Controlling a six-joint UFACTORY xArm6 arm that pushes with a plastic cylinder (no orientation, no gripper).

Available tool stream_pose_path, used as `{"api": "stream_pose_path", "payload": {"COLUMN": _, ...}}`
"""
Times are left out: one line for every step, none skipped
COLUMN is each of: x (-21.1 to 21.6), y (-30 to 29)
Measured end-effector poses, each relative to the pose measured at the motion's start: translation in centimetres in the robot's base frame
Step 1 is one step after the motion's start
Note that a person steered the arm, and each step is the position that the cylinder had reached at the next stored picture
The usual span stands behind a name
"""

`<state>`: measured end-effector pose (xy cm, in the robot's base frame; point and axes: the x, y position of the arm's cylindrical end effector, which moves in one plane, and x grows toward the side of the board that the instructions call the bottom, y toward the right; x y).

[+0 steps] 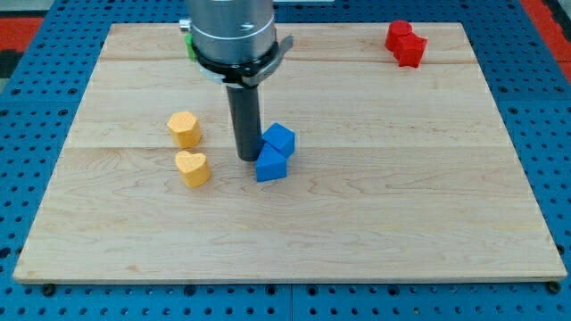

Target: Move the blue cube along with the blue triangle down a bit

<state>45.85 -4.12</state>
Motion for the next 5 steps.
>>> {"api": "stream_pose_path", "payload": {"x": 0.0, "y": 0.4}}
{"api": "stream_pose_path", "payload": {"x": -1.2, "y": -3.6}}
{"api": "stream_pose_path", "payload": {"x": -4.4, "y": -5.8}}
{"api": "stream_pose_path", "payload": {"x": -8.3, "y": 0.4}}
{"api": "stream_pose_path", "payload": {"x": -7.6, "y": 3.1}}
